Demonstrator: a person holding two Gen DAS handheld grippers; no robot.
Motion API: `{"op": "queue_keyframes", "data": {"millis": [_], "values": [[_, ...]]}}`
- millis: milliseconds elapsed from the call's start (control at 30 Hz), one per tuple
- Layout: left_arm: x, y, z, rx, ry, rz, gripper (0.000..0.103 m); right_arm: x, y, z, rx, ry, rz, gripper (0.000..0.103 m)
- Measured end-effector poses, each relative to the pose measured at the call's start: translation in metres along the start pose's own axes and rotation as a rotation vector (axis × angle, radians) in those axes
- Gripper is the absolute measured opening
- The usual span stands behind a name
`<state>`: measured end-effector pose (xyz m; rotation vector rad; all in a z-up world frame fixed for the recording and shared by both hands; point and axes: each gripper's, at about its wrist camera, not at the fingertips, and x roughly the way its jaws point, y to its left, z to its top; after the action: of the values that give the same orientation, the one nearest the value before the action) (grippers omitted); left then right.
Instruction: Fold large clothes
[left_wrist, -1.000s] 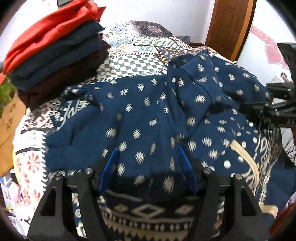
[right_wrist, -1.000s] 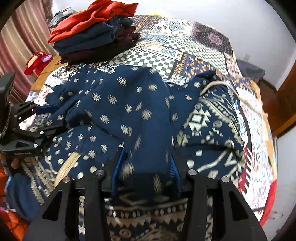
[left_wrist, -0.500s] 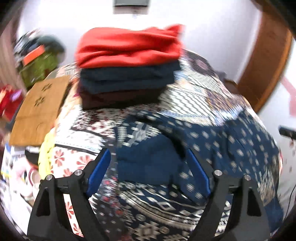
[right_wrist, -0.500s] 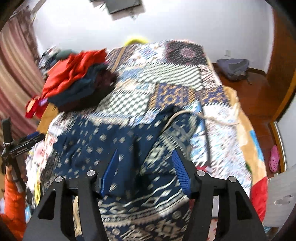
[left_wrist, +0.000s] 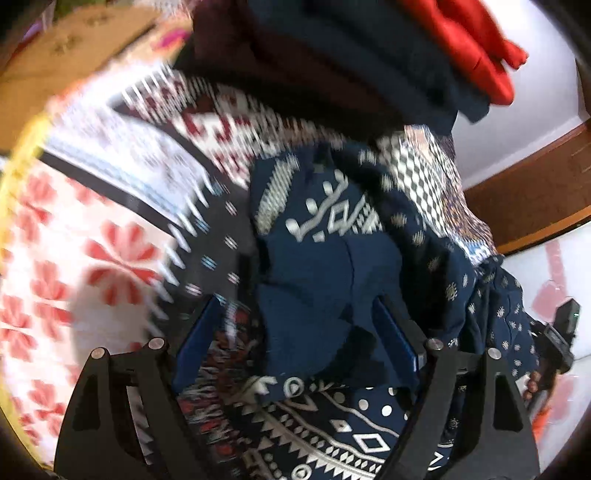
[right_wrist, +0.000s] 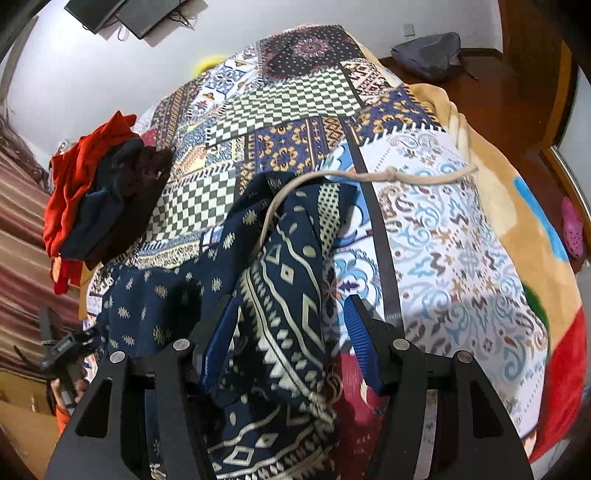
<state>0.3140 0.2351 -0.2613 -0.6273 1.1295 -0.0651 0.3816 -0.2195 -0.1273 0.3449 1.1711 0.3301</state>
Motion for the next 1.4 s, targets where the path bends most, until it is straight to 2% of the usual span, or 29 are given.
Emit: {"op": "queue_keyframes", "data": {"millis": [167, 233, 300, 333, 367, 400, 433, 500, 567, 767, 867, 1033, 1100, 1200, 1400], "values": [[0.016, -0.020, 0.008, 0.047, 0.001, -0.021, 0.083, 0.014, 0.003, 0.008, 0.010, 0.019, 0.057, 0.059], [0.024, -0.030, 0.012, 0.076, 0.004, -0.003, 0.083, 0.022, 0.003, 0.011, 0.020, 0.031, 0.079, 0.059], [0.030, -0.035, 0.017, 0.096, 0.002, 0.009, 0.080, 0.028, 0.003, 0.014, 0.022, 0.045, 0.084, 0.054], [0.031, -0.038, 0.018, 0.103, -0.002, 0.016, 0.077, 0.031, 0.004, 0.015, 0.023, 0.051, 0.078, 0.045], [0.032, -0.040, 0.018, 0.109, -0.004, 0.030, 0.068, 0.033, 0.005, 0.015, 0.024, 0.060, 0.069, 0.028], [0.032, -0.041, 0.019, 0.112, -0.008, 0.051, 0.055, 0.035, 0.005, 0.015, 0.030, 0.073, 0.078, 0.021], [0.029, -0.042, 0.019, 0.113, -0.017, 0.072, 0.048, 0.037, 0.005, 0.014, 0.044, 0.085, 0.108, 0.016], [0.022, -0.038, 0.019, 0.108, -0.033, 0.070, 0.024, 0.035, 0.009, 0.014, 0.029, 0.071, 0.090, 0.014], [0.011, -0.039, 0.019, 0.108, -0.061, 0.063, 0.019, 0.026, 0.017, 0.015, 0.009, 0.040, 0.086, 0.013], [-0.039, -0.069, 0.028, 0.163, -0.174, 0.035, 0.015, -0.013, 0.060, 0.038, -0.103, -0.085, 0.099, 0.013], [-0.073, -0.088, 0.038, 0.198, -0.256, 0.031, 0.015, -0.032, 0.079, 0.053, -0.145, -0.155, 0.102, 0.012], [-0.114, -0.109, 0.060, 0.246, -0.373, 0.043, 0.015, -0.033, 0.094, 0.075, -0.164, -0.214, 0.097, 0.012], [-0.114, -0.108, 0.066, 0.256, -0.382, 0.062, 0.015, -0.021, 0.095, 0.081, -0.169, -0.220, 0.070, 0.012], [-0.093, -0.107, 0.080, 0.260, -0.377, 0.108, 0.015, 0.007, 0.090, 0.092, -0.149, -0.185, 0.033, 0.012], [-0.024, -0.081, 0.087, 0.235, -0.236, 0.175, 0.018, 0.079, 0.063, 0.095, -0.108, -0.028, -0.096, 0.013]]}}
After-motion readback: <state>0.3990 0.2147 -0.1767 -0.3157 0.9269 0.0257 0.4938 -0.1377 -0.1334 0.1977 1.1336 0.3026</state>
